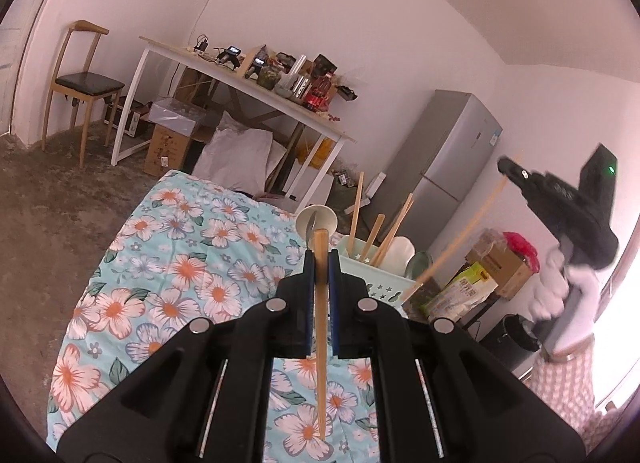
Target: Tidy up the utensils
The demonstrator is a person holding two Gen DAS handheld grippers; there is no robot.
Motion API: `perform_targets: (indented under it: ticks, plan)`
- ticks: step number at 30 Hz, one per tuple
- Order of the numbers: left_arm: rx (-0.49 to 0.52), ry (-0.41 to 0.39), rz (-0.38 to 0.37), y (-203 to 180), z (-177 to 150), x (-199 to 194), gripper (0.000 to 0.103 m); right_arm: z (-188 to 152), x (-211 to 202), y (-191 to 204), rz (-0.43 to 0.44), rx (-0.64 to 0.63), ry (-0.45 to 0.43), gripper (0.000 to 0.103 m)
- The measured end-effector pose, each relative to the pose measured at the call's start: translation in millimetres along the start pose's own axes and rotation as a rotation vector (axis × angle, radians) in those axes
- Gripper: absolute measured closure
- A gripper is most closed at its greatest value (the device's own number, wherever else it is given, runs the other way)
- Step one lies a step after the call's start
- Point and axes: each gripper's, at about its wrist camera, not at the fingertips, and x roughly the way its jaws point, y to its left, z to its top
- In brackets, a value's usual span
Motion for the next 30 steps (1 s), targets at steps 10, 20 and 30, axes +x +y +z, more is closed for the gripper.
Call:
perform_targets:
  ticks: [10, 20, 30]
  plan:
    - [-0.028, -0.036, -0.059, 7.6, -1.0, -3.7, 0.098, 13.3, 60.4, -5.2, -0.080, -0.017, -0.050, 0.096]
    - [-0.032, -0.040, -0.073, 13.5, -2.0, 1.3, 0.098, -33.0, 108.4, -15.8, -0.101, -0.025, 0.066, 0.095]
    - [0.000, -0.052, -0.077, -1.0, 2.0, 3.2, 0.098, -29.7, 57.2, -23.7, -0.053, 0.007, -0.010, 0.067]
